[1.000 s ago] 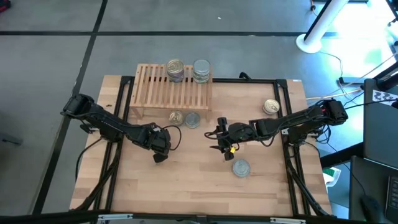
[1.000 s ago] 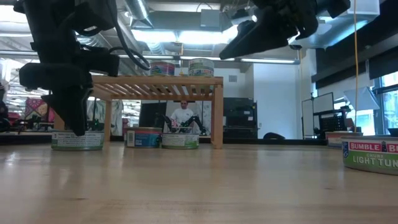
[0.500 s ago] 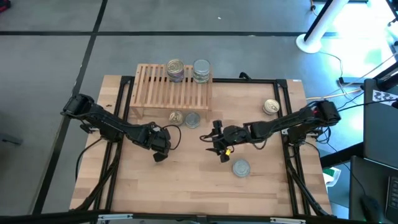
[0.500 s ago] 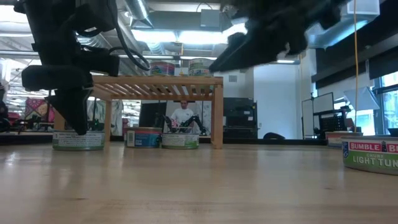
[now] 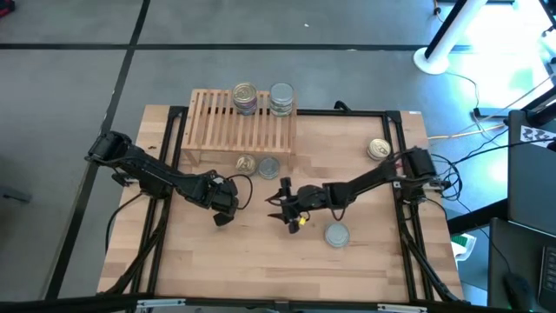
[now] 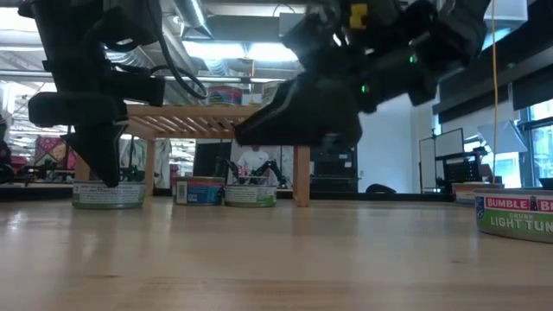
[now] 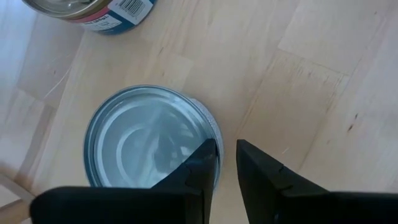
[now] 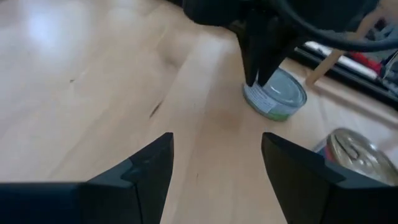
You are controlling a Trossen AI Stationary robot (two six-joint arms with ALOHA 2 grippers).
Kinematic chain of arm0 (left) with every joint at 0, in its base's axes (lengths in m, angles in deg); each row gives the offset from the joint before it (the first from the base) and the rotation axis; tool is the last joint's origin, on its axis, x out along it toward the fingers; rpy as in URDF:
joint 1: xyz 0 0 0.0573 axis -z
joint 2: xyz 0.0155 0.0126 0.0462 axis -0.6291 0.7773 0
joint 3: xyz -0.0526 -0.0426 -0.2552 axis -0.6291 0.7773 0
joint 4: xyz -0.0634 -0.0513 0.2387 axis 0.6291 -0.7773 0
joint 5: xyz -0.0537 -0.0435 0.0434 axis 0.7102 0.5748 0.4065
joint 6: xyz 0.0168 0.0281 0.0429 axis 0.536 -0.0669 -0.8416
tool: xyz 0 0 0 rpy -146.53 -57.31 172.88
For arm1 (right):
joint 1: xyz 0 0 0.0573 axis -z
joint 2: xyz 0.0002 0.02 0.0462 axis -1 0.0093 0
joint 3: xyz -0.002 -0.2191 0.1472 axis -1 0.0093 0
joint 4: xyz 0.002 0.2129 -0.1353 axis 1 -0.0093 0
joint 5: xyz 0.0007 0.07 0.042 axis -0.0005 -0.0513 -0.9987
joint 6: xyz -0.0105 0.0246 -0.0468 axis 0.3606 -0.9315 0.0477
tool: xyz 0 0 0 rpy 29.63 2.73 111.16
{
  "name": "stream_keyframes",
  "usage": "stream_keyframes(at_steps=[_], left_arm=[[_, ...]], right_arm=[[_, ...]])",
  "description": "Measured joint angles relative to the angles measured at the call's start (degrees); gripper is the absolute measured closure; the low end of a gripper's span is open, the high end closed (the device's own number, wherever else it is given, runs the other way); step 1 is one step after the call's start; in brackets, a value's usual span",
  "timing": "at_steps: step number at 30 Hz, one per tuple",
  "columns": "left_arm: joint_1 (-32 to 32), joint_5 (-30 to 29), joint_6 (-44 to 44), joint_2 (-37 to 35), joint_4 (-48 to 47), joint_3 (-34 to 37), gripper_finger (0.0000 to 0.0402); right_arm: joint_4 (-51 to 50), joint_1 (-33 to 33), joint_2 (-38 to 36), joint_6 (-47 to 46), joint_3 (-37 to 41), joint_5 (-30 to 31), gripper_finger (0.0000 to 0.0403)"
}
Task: Stack canned seafood by type on shelf
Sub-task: Put the green tuna can on the shelf and align it with the other stacked green tuna cans
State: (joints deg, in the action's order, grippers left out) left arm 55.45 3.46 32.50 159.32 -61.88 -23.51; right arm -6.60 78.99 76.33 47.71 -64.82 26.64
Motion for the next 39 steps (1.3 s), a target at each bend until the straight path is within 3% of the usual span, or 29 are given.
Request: stream_keyframes(at_steps=[7, 15, 27, 39], left_arm=[[0.0, -0.2, 0.0, 0.0, -0.2, 0.0, 0.0351], [0.0, -0.6, 0.2, 0.0, -0.3, 0.0, 0.0396], [0.0, -0.4, 0.0, 0.0, 0.9, 0.0, 0.0400], [0.0, 1.2, -0.1, 0.1, 13.5, 0.0, 0.0401]], right_arm=[[3.7, 0.0, 4.0, 2.3, 0.0, 0.2, 0.0159], [3.6, 0.0, 4.5, 2.2, -0.1, 0.6, 0.0159], [3.9, 0.0, 4.5, 2.2, 0.0, 0.6, 0.0159], [3.9, 0.0, 4.5, 7.1, -0.1, 0.6, 0.0159]])
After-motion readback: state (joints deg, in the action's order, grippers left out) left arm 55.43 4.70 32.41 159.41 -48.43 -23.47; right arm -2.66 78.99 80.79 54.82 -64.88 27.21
